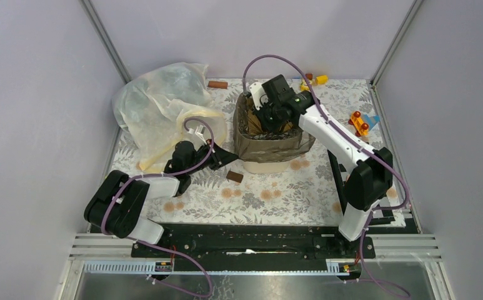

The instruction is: Put the trash bags into the trash bin

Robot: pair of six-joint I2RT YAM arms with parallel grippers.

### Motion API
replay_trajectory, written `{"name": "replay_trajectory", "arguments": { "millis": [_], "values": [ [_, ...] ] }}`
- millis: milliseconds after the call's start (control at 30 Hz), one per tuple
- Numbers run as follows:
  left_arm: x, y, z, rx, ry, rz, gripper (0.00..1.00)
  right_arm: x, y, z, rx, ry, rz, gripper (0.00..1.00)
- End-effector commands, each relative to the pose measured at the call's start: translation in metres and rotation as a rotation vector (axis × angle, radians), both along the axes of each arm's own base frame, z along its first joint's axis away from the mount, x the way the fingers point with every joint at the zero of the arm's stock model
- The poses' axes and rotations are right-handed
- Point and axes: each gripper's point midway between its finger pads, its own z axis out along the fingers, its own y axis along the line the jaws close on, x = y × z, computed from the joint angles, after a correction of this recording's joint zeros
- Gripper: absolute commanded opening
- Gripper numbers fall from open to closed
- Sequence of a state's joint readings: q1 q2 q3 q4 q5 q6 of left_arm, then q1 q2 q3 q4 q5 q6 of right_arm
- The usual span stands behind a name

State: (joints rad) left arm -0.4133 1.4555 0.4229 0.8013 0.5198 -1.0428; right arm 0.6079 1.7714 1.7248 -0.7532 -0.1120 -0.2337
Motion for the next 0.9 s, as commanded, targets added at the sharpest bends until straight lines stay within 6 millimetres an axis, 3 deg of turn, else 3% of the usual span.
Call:
{"name": "replay_trajectory", "arguments": {
  "millis": [0,867],
  "values": [
    [0.005,-0.004,0.013,-0.01,-0.073,-0.015,0.0,0.002,-0.007,-0.008,-0.072,-0.003,0.029,0.0],
    [0.01,-0.007,0.015,-0.005,-0.087,-0.03,0.0,-0.013,-0.019,-0.089,-0.172,0.197,-0.011,0.0]
  ]
}}
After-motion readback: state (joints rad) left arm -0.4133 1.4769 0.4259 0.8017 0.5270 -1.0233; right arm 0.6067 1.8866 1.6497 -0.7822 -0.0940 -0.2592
